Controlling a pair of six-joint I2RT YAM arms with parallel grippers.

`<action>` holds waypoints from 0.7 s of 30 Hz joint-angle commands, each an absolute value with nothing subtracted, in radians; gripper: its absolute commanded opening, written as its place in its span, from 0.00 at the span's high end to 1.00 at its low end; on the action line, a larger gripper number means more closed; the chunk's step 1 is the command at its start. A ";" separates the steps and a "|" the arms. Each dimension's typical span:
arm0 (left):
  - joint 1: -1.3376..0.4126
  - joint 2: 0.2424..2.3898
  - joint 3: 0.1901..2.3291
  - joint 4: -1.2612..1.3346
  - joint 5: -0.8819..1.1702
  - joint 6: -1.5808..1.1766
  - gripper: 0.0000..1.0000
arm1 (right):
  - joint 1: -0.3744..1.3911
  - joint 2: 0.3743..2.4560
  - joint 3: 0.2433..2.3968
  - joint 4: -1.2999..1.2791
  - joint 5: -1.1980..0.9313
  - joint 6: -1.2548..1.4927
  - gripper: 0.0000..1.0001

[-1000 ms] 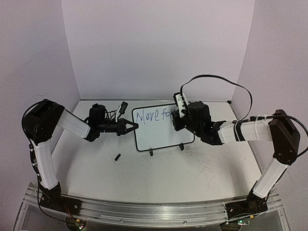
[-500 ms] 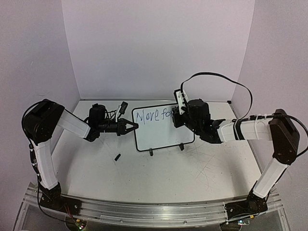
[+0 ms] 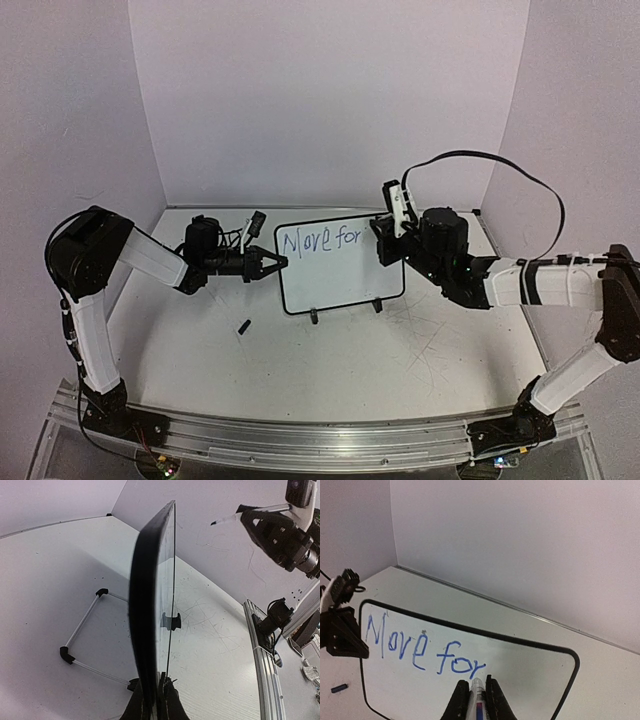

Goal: Write a sentence on the whiteboard
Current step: Write on the whiteboard with the whiteboard marker without the cap.

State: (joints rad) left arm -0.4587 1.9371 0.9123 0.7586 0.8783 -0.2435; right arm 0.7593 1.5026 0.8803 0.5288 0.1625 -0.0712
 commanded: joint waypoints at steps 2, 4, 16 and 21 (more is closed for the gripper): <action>-0.456 1.917 0.901 0.682 0.739 -0.146 1.00 | 0.744 1.473 0.886 0.539 0.119 -0.118 1.00; -0.456 1.917 0.900 0.682 0.741 -0.146 1.00 | 0.744 1.484 0.894 0.537 0.119 -0.123 1.00; -0.468 1.915 0.902 0.677 0.722 -0.140 1.00 | 0.738 1.555 0.957 0.494 0.185 -0.083 1.00; -0.468 1.912 0.906 0.672 0.716 -0.137 1.00 | 0.721 1.575 0.964 0.483 0.168 -0.063 1.00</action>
State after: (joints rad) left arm -0.4732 1.9285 0.9123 0.7486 0.8548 -0.2311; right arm 0.7372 1.5582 0.9154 0.4765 0.1598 -0.0911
